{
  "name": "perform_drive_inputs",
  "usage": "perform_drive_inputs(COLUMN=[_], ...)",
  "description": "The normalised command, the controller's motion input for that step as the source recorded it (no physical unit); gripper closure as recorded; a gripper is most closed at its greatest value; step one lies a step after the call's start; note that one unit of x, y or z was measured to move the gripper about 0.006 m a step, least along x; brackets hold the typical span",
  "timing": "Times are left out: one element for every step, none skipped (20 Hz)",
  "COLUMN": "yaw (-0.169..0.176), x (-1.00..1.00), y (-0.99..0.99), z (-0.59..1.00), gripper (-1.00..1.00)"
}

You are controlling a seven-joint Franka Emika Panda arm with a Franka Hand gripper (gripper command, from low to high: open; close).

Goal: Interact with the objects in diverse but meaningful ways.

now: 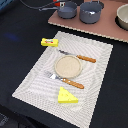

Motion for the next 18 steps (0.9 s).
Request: perform_drive_inputs(yaw=[0.005, 0.000, 0.000, 0.000, 0.000, 0.000, 0.000, -0.003, -0.001, -0.016, -0.025, -0.024, -0.018, -0.011, -0.010, -0.011, -0.007, -0.004], x=[-0.26, -0.23, -0.13, 0.00, 0.00, 0.00, 0.04, 0.11, 0.07, 0.11, 0.09, 0.11, 0.05, 0.01, 0.05, 0.06, 0.03, 0.00], y=[0.43, 0.38, 0.33, 0.25, 0.21, 0.17, 0.18, 0.22, 0.28, 0.29, 0.31, 0.34, 0.39, 0.42, 0.43, 0.43, 0.40, 0.38], z=[-0.30, -0.29, -0.28, -0.27, -0.24, -0.21, -0.14, -0.07, -0.07, -0.05, -0.03, -0.02, -0.03, -0.02, -0.01, -0.01, -0.01, -0.03], gripper=[1.00, 1.00, 1.00, 1.00, 1.00, 1.00, 1.00, 1.00, 1.00, 1.00, 1.00, 1.00, 1.00, 1.00, 1.00, 1.00, 1.00, 1.00])
